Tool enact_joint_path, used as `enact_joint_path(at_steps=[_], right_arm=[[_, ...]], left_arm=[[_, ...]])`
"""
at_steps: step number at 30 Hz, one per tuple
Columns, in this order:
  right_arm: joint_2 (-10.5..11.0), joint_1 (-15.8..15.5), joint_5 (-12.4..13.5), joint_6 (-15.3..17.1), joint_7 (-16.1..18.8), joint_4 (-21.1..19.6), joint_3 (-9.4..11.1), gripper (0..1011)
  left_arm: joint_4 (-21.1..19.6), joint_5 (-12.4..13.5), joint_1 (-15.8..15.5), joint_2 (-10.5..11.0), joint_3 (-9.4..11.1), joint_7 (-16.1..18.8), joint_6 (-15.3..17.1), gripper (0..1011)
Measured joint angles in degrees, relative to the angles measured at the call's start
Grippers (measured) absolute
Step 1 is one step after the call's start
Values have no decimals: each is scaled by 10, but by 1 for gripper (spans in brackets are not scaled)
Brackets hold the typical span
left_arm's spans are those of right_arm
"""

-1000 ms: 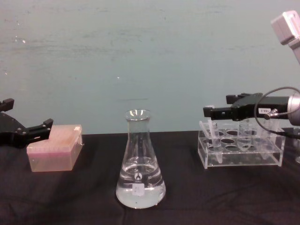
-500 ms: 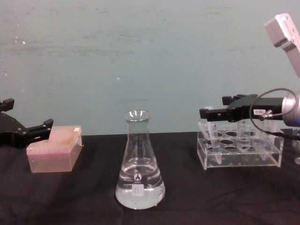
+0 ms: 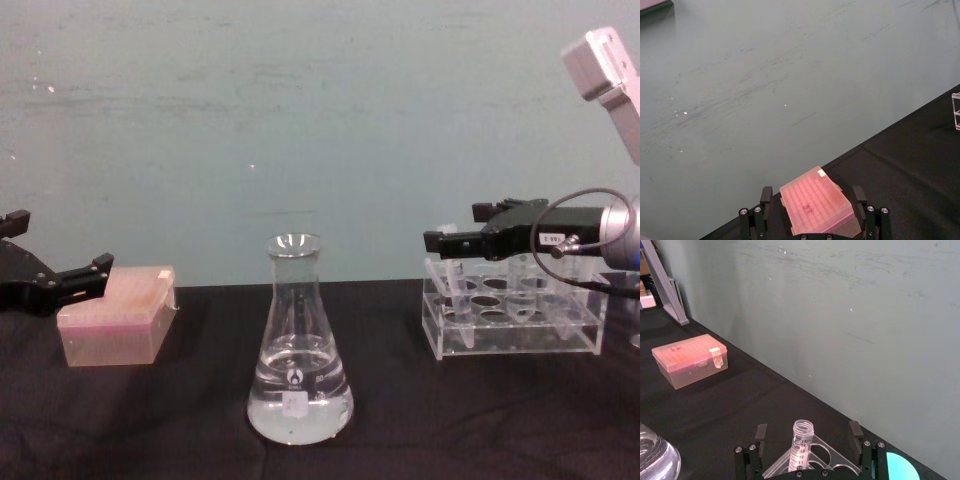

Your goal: Pour the liquid from the test tube into the beaker using one hand.

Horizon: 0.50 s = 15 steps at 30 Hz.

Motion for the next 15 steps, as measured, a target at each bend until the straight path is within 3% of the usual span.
enact_joint_path(at_steps=[15], right_arm=[[11,-24,-7,-19,-18,-54,9,1006]], left_arm=[[0,0,0,0,0,0,0,1000]])
